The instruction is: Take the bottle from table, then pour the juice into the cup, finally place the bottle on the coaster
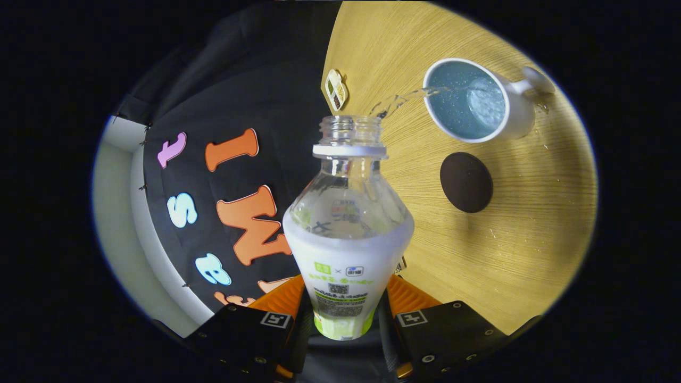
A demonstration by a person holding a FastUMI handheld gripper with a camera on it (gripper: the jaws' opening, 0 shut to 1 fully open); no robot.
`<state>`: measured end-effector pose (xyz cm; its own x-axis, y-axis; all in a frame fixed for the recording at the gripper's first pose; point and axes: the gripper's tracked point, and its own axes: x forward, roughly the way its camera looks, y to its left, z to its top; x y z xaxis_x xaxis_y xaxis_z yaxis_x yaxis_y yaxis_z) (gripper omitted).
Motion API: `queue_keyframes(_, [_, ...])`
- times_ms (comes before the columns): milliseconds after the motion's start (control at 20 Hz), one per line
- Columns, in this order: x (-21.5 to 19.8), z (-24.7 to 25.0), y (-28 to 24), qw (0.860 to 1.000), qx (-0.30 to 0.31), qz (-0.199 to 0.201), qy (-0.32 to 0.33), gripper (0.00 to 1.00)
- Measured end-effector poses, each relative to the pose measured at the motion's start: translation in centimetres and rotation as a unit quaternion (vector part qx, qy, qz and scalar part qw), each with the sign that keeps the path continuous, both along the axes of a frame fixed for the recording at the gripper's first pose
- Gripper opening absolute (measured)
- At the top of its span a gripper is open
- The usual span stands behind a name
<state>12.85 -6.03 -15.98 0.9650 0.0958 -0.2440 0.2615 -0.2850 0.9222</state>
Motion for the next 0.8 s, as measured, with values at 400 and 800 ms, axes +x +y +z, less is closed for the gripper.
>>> queue_keyframes(400, [0.3, 0.6, -0.5, 1.0, 0.02, -0.01, 0.0, 0.58])
queue_keyframes(800, [0.4, 1.9, -0.6, 0.999, 0.05, -0.015, -0.012, 0.58])
